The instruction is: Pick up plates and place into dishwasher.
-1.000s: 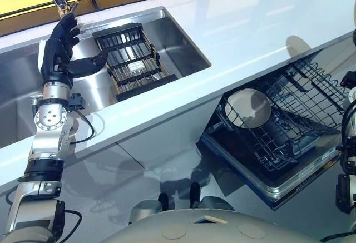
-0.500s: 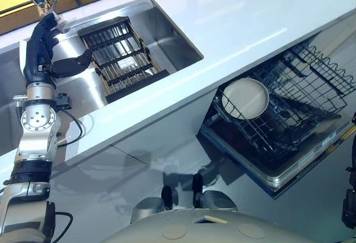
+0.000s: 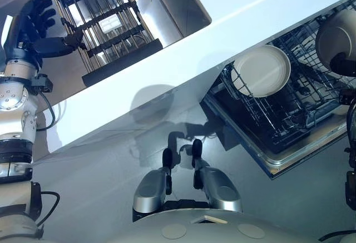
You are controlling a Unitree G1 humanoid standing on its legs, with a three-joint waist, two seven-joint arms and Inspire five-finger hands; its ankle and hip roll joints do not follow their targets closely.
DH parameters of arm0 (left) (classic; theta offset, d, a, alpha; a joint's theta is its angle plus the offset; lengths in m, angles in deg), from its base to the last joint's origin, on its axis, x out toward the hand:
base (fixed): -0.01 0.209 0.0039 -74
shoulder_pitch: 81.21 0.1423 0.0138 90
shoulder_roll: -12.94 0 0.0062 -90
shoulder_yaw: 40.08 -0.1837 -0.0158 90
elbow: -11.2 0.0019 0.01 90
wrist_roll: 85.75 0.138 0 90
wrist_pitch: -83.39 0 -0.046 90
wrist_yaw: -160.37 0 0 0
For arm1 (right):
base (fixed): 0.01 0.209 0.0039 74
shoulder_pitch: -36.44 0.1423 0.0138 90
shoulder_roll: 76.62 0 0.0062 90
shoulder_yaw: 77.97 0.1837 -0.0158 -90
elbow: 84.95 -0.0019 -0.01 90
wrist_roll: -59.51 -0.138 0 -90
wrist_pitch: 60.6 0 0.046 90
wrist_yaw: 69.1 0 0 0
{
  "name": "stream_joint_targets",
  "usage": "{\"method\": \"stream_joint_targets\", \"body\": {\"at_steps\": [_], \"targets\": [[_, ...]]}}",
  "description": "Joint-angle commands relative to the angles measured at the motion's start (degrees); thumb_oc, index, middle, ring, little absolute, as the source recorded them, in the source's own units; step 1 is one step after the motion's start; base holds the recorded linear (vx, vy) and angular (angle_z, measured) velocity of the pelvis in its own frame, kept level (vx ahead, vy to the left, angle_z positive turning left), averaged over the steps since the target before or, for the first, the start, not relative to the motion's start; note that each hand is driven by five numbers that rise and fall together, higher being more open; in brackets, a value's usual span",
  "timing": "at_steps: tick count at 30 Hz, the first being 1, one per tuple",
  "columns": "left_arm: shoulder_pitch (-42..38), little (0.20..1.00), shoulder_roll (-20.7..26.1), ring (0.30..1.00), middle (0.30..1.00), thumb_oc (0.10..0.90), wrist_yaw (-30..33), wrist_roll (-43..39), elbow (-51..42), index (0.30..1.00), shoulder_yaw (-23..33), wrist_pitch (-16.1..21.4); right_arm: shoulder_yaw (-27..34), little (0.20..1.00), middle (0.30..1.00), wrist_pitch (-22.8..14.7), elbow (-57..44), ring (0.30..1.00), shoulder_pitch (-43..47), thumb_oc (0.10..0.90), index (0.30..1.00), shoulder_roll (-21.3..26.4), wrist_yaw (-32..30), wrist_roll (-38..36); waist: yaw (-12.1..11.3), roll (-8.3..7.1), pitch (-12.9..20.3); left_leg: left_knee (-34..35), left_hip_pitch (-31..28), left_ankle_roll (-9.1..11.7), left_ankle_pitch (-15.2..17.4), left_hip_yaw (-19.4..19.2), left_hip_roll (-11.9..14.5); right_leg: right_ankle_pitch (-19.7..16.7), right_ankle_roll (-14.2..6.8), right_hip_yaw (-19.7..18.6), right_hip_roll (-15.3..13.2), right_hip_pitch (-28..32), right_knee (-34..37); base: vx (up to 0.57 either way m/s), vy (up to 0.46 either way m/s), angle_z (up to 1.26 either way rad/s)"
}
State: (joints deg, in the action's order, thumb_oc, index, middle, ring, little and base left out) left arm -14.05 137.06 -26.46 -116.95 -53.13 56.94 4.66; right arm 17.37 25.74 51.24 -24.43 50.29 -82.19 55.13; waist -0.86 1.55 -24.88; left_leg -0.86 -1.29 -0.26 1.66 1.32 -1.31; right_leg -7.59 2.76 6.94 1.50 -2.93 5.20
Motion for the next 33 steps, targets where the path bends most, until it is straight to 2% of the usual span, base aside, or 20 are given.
{"method": "stream_joint_targets", "body": {"at_steps": [1,4,9,16,17,18,19,25,33], "targets": [[0.4,0.900,2.7,0.900,0.900,0.800,-3.1,-3.5,2.2,0.900,2.4,3.4,0.5,0.200,0.300,-4.9,0.2,0.300,3.0,0.100,0.300,9.2,-1.9,0.0,-0.5,0.23,3.5,-4.3,7.6,0.2,-1.3,1.4,-0.8,14.9,-1.4,2.3,1.2,-3.8,-17.0,0.00,0.000,0.00],[1.1,0.900,2.5,0.900,0.900,0.800,-3.8,-4.2,2.9,0.900,3.0,3.7,0.0,0.200,0.300,-2.7,0.9,0.300,3.4,0.100,0.300,8.8,0.7,-0.8,-0.8,0.31,2.3,-5.4,9.3,0.2,-1.5,1.6,-0.8,14.8,-1.4,2.4,1.0,-5.9,-18.5,-0.01,-0.003,0.01],[1.5,0.900,2.7,0.900,0.900,0.800,-4.4,-5.2,3.7,0.900,3.5,4.6,-2.6,0.200,0.300,4.1,5.5,0.300,5.0,0.100,0.300,9.0,7.7,1.5,-1.3,0.25,0.5,-6.6,12.0,0.2,-2.0,1.5,-0.8,14.6,-1.4,2.4,0.9,-8.9,-20.2,-0.03,-0.009,-0.02],[0.4,0.900,3.9,0.900,0.900,0.800,-4.7,-6.0,3.9,0.900,2.8,4.6,-8.2,0.200,0.300,7.1,11.2,0.300,7.7,0.100,0.300,10.9,12.8,12.5,-2.1,-0.02,-1.2,-7.6,13.9,0.1,-2.6,1.8,-0.8,14.2,-1.5,2.5,0.8,-10.9,-21.7,-0.03,-0.018,-0.04],[0.5,0.900,4.2,0.900,0.900,0.800,-5.0,-6.3,3.7,0.900,2.8,4.6,-9.6,0.200,0.300,8.4,12.0,0.300,8.5,0.100,0.300,11.4,14.3,13.7,-2.3,0.01,-1.5,-7.8,14.4,0.1,-2.7,1.9,-0.8,14.2,-1.5,2.6,0.8,-11.4,-22.1,-0.04,-0.019,-0.03],[0.4,0.900,4.4,0.900,0.900,0.800,-5.0,-6.6,3.5,0.900,2.7,4.4,-10.7,0.491,0.549,9.9,12.8,0.549,9.1,0.391,0.549,11.6,15.7,13.5,-2.5,0.01,-1.7,-8.0,14.7,0.1,-2.8,2.0,-0.8,14.2,-1.5,2.6,0.7,-11.6,-22.2,-0.04,-0.018,-0.04],[0.4,0.900,4.3,0.900,0.900,0.800,-4.9,-6.5,3.5,0.900,2.7,4.6,-11.2,0.900,0.900,10.9,13.3,0.900,9.7,0.800,0.900,11.5,16.9,14.2,-2.6,0.00,-1.8,-8.1,14.9,0.1,-2.9,2.0,-0.8,14.1,-1.6,2.7,0.7,-11.8,-22.3,-0.04,-0.008,-0.02],[1.0,0.900,3.8,0.900,0.900,0.800,-5.2,-7.4,3.2,0.900,2.5,5.0,-14.2,0.900,0.900,10.8,15.9,0.900,11.9,0.800,0.900,10.2,17.9,15.0,-3.1,0.31,-2.3,-7.9,14.9,0.0,-3.1,2.2,-1.0,13.9,-1.6,2.5,0.6,-11.6,-22.0,-0.01,0.001,0.00],[2.1,0.900,1.7,0.900,0.900,0.800,-4.2,-6.6,2.4,0.900,2.2,4.8,-14.0,0.900,0.900,8.1,12.1,0.900,11.8,0.800,0.900,7.1,11.9,13.8,-3.1,0.78,-1.8,-8.6,14.7,0.0,-3.1,2.4,-1.4,13.7,-1.7,2.1,0.2,-11.1,-21.9,0.01,0.033,-0.01]]}}
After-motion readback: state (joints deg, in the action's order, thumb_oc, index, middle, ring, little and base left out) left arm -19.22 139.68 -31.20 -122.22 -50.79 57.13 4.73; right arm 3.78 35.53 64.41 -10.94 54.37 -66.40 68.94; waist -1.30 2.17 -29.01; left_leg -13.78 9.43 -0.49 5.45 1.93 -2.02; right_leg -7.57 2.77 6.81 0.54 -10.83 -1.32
